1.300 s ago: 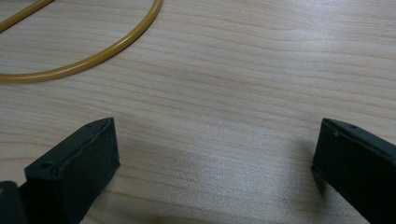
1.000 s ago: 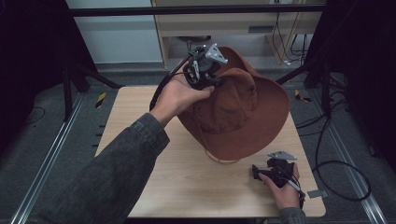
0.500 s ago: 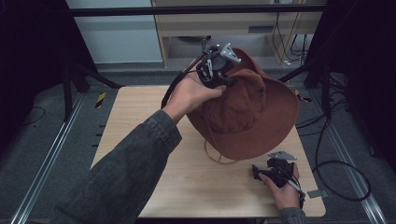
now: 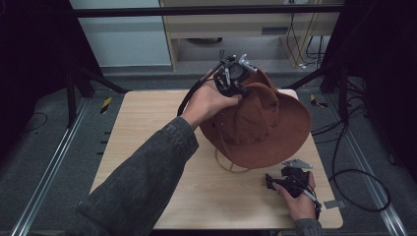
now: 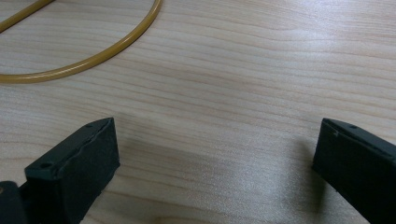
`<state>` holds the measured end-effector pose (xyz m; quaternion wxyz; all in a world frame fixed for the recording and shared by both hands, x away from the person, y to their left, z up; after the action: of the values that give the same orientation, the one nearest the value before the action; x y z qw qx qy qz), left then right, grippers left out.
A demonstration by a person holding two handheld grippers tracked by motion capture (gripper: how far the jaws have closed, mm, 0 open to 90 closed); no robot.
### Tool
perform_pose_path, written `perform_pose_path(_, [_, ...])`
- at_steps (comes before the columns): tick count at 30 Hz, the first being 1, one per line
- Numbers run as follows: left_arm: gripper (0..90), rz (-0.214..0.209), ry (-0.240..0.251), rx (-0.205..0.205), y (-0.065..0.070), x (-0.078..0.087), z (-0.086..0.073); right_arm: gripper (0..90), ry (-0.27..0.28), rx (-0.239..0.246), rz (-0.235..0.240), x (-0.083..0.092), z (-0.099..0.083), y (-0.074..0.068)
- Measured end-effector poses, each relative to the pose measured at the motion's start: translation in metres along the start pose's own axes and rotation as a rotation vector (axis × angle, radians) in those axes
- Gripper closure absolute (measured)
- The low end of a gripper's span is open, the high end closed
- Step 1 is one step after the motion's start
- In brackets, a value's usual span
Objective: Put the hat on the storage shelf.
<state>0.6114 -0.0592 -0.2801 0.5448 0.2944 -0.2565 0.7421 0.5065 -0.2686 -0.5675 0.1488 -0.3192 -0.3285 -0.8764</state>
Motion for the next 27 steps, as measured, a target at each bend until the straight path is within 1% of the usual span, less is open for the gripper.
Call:
perform_pose_path(4, [88.2,-0.005,-0.009,0.01,-0.0011,-0.0043,-0.0026,0.5,0.0,0.0,0.001,0.0001,0.0,-0.0001])
perform_pose_path(6, [87.2,-0.007,-0.002,0.014,-0.0005,-0.0052,-0.0036,0.5,0.0,0.0,0.001,0.0001,0.0,-0.0001])
perform_pose_path(9, [82.0,0.001,0.007,0.023,-0.0005,-0.005,-0.006,0.5,0.001,0.0,0.003,0.0001,0.0,-0.0001])
perform_pose_path(12, [79.0,0.002,0.011,0.03,-0.0013,-0.0047,-0.0083,0.5,0.0,0.0,0.002,0.0001,0.0,-0.0001])
perform_pose_path(13, [74.7,-0.001,0.023,0.045,-0.0018,-0.0047,-0.0093,0.5,0.001,0.0,0.003,0.0001,0.0,-0.0002])
perform_pose_path(14, [72.8,-0.001,0.025,0.051,-0.002,-0.0046,-0.0099,0.4,0.001,0.0,0.002,0.0001,0.0,-0.0001])
perform_pose_path(15, [71.3,-0.001,0.025,0.051,-0.002,-0.0046,-0.0099,0.4,0.001,0.0,0.002,0.0001,0.0,-0.0001])
perform_pose_path(19, [59.9,0.012,0.036,0.057,-0.0023,-0.0028,-0.0106,0.4,0.001,0.0,0.002,0.0001,0.0,-0.0001])
perform_pose_path(20, [59.9,0.014,0.039,0.059,-0.0022,-0.0024,-0.0104,0.4,0.001,0.0,0.002,0.0001,0.0,-0.0001])
perform_pose_path(21, [53.2,0.026,0.052,0.059,-0.0027,-0.0011,-0.0098,0.4,0.001,0.0,0.002,0.0001,0.0,-0.0001])
perform_pose_path(22, [50.2,0.026,0.052,0.059,-0.0027,-0.0011,-0.0098,0.4,0.001,0.0,0.002,0.0001,0.0,-0.0001])
perform_pose_path(23, [45.8,0.02,0.064,0.07,-0.0015,-0.0012,-0.0091,0.5,0.001,0.0,0.002,0.0001,0.0,-0.0001])
perform_pose_path(25, [40.2,0.02,0.06,0.062,0.0004,-0.0006,-0.0087,0.5,0.001,0.0,0.003,0.0001,0.0,-0.0001])
perform_pose_path(27, [34.4,0.021,0.068,0.061,0.0021,0.0006,-0.0076,0.5,0.0,-0.001,0.003,0.0001,0.0001,-0.0002])
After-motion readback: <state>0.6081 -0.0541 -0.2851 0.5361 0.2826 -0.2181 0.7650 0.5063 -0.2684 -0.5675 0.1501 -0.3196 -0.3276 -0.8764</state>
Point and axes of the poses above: each handheld gripper's, and its own axes: x roughly backward along the jaws, z roughly out of its top, y roughly to its right, the point moved 8 cm from there along -x, roughly forward along the jaws, and after that the axes turned 11 degrees about -z, right-handed, at the moved point
